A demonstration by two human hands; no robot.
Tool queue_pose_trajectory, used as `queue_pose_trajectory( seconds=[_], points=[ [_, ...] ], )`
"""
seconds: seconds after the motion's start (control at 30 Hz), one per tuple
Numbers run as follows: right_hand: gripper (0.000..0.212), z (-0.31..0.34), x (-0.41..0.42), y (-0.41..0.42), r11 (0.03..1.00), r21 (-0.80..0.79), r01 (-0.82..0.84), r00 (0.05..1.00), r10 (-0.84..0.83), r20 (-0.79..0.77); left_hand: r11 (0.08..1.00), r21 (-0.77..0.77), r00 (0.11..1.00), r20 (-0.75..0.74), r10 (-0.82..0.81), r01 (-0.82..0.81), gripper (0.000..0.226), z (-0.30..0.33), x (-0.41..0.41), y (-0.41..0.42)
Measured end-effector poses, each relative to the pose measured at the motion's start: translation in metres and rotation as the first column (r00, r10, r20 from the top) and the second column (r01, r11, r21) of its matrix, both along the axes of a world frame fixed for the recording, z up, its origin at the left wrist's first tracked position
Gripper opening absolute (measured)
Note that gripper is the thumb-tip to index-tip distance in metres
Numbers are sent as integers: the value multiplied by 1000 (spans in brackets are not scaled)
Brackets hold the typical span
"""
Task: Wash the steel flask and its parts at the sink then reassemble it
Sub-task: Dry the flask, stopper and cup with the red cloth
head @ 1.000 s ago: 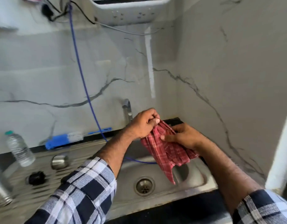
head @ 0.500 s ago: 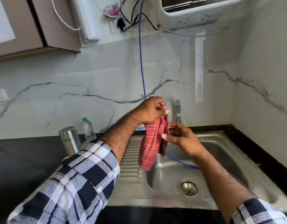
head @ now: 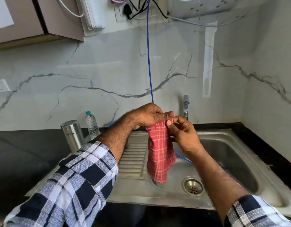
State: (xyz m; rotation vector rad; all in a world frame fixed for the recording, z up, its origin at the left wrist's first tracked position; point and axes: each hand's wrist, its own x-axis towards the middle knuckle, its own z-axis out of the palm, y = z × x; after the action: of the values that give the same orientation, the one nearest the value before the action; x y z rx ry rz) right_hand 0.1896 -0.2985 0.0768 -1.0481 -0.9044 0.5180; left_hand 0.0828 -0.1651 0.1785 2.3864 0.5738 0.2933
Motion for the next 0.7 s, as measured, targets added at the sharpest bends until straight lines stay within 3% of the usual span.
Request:
queue_pose_trajectory(
  seconds=[0.1, 0.23, 0.33, 0.4, 0.5, 0.6, 0.7],
  points=[
    [27, 1, -4, 10, 1000, -6, 29, 999, -29, 28, 993, -74, 992, -81, -98, 93, 49, 4, -15, 13],
    [22, -2, -12, 26, 999, -27, 41, 999, -41, -30, 996, -49, 993, -82, -81, 77, 40, 11, -31, 29],
    [55, -6, -24, 33, 947, -63, -316, 906, 281, -316, 999, -14, 999, -20, -33, 33, 34, 14, -40, 42],
    [66, -9, -34, 34, 855, -124, -503, 831, 439, -342, 997, 69, 1000, 23, 21, -22, 30, 14, -48, 49],
    [47, -13, -45, 43, 811, -181, -556, 824, 509, -250, 985, 137, 994, 64, 93, -101, 26, 7, -59, 59],
    [34, -21, -53, 55, 815, -69, -576, 773, 514, -371, 971, 128, 973, 139, 182, -200, 23, -5, -74, 79],
    [81, -35, -51, 68, 815, 129, -564, 637, 530, -561, 971, -2, 950, 210, 232, -237, 26, -12, -93, 98]
  ],
)
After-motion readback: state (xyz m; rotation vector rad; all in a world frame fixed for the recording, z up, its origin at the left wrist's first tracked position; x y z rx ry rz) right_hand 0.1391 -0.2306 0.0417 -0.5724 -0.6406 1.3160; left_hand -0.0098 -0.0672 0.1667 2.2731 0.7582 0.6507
